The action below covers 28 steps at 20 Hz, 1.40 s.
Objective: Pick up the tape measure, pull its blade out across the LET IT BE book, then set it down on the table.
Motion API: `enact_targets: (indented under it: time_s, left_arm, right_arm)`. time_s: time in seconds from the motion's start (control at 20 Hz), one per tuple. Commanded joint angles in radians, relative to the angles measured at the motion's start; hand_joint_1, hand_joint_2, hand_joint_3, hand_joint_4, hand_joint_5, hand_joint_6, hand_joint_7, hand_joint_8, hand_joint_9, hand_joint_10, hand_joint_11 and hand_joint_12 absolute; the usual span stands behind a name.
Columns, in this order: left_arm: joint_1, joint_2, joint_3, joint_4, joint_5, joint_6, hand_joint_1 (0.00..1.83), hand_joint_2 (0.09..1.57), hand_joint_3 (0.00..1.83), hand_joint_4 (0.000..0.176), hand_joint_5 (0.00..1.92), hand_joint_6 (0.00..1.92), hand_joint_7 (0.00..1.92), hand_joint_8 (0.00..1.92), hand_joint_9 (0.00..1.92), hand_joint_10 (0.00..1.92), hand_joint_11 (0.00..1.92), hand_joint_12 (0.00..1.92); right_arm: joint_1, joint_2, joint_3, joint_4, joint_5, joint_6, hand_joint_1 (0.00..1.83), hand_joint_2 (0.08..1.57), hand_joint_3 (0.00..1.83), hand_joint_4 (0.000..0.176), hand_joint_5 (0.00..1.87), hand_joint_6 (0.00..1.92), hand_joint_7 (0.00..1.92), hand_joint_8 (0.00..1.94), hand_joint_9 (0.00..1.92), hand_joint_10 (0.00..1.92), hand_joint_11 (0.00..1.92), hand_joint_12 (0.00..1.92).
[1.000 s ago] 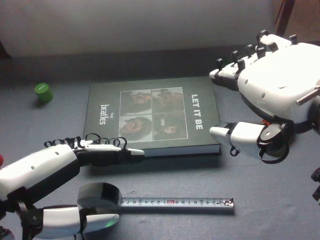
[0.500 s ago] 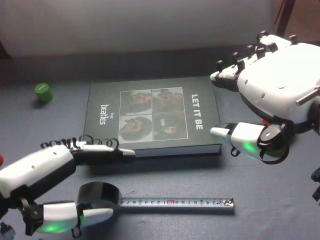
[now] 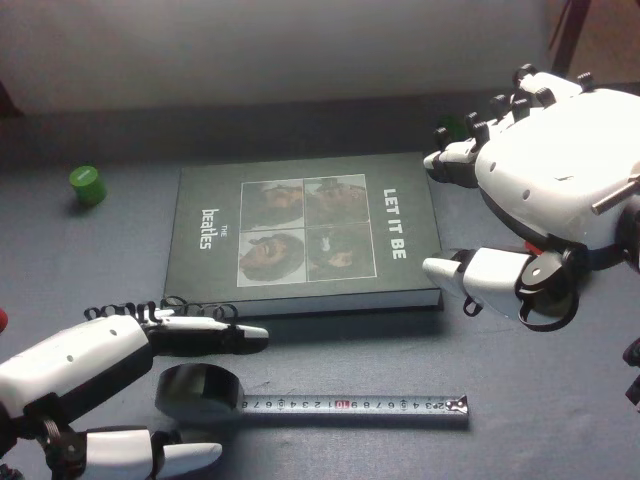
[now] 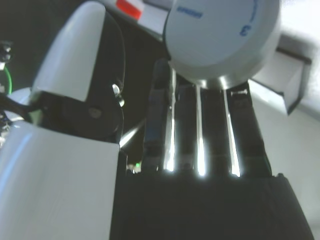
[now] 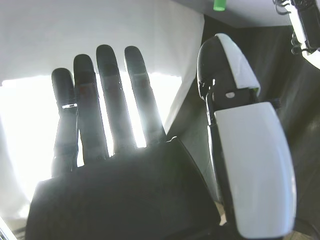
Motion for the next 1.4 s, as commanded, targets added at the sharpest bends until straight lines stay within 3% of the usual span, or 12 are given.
enact_targets:
  time_s: [0.0, 0.9, 1.1, 1.15, 1.2, 1.25, 1.35]
  left_arm:
    - [-0.003, -0.007, 0.004, 0.003, -0.111, -0.002, 1.07, 1.08, 0.0, 0.0, 0.51, 0.0, 0.53, 0.01, 0.47, 0.01, 0.21, 0.7]
    - [-0.002, -0.071, 0.07, 0.008, -0.049, 0.081, 1.07, 1.09, 0.0, 0.0, 0.54, 0.01, 0.56, 0.01, 0.51, 0.01, 0.24, 0.71]
    - [-0.003, -0.077, 0.076, 0.008, -0.037, 0.107, 1.16, 1.11, 0.0, 0.0, 0.79, 0.01, 0.83, 0.01, 0.81, 0.02, 0.55, 0.69]
    - [-0.003, -0.077, 0.075, 0.008, -0.033, 0.115, 1.33, 1.11, 0.0, 0.0, 0.84, 0.8, 0.98, 0.72, 0.91, 0.95, 0.75, 0.7]
    - [-0.002, -0.078, 0.075, 0.008, -0.033, 0.121, 1.36, 1.13, 0.0, 0.0, 0.82, 0.95, 0.94, 1.0, 0.91, 1.2, 0.89, 0.77]
    - [-0.003, -0.078, 0.074, 0.008, -0.033, 0.126, 1.37, 1.13, 0.0, 0.0, 0.85, 0.9, 0.96, 1.03, 0.93, 1.25, 0.95, 0.91]
    - [-0.01, -0.08, 0.072, 0.017, -0.033, 0.134, 1.38, 1.1, 0.0, 0.0, 0.95, 0.75, 1.03, 0.92, 0.96, 1.26, 1.01, 1.07]
  right_arm:
    - [0.006, 0.002, -0.005, -0.081, -0.031, 0.001, 0.39, 1.2, 0.0, 0.019, 0.44, 0.0, 0.46, 0.01, 0.4, 0.01, 0.04, 1.06]
    - [0.006, 0.0, -0.005, -0.081, -0.031, 0.002, 0.41, 1.2, 0.0, 0.015, 0.48, 0.01, 0.51, 0.0, 0.44, 0.01, 0.14, 1.11]
    - [0.006, 0.0, -0.005, -0.081, -0.03, 0.003, 0.41, 1.2, 0.0, 0.012, 0.5, 0.01, 0.55, 0.02, 0.49, 0.02, 0.13, 1.11]
    - [0.006, 0.0, -0.005, -0.081, -0.029, 0.003, 0.41, 1.2, 0.0, 0.015, 0.47, 0.0, 0.53, 0.01, 0.46, 0.01, 0.1, 1.09]
    - [0.006, 0.0, -0.005, -0.081, -0.029, 0.003, 0.41, 1.21, 0.0, 0.016, 0.46, 0.0, 0.51, 0.0, 0.45, 0.01, 0.08, 1.08]
    - [0.006, 0.0, -0.005, -0.081, -0.029, 0.003, 0.41, 1.21, 0.0, 0.015, 0.46, 0.0, 0.53, 0.01, 0.46, 0.01, 0.07, 1.08]
    - [0.006, 0.0, -0.006, -0.081, -0.028, 0.003, 0.41, 1.21, 0.0, 0.016, 0.45, 0.0, 0.52, 0.01, 0.46, 0.01, 0.07, 1.08]
